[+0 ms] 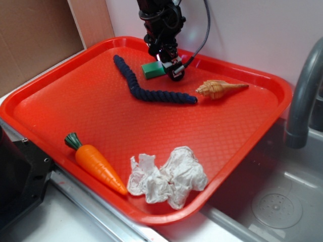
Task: Grab the green block.
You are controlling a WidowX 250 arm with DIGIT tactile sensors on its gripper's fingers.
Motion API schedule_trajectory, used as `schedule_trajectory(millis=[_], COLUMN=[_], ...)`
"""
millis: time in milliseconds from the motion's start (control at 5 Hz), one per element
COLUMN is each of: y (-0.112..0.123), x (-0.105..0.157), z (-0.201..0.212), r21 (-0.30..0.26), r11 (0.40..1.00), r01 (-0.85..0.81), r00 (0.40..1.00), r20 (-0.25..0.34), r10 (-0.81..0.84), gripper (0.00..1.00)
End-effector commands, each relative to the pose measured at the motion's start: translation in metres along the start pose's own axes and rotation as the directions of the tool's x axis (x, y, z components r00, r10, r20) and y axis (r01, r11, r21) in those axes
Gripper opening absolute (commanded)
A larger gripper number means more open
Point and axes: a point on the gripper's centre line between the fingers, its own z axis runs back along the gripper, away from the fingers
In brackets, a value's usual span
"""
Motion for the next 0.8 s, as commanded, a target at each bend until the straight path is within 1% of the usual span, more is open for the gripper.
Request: schedule_trajectory(millis=[0, 200, 400, 600], y=[-0.014, -0.03, -0.049, -0.061], x=[-0.01, -0.018, -0.031, -0.051], z=[0.052, 0.091, 0.133, 0.163], r21=[-0.025, -0.011, 0.008, -0.008], r11=[0.999, 0.996, 0.986, 0.957], r01=[-0.025, -0.084, -0.169, -0.289], r00=[1.0, 0.993, 0.974, 0.936], r20=[-0.019, -0.082, -0.149, -0.212], r10=[0.025, 0.083, 0.169, 0.281], gripper=[0.0, 0.0, 0.0, 0.0])
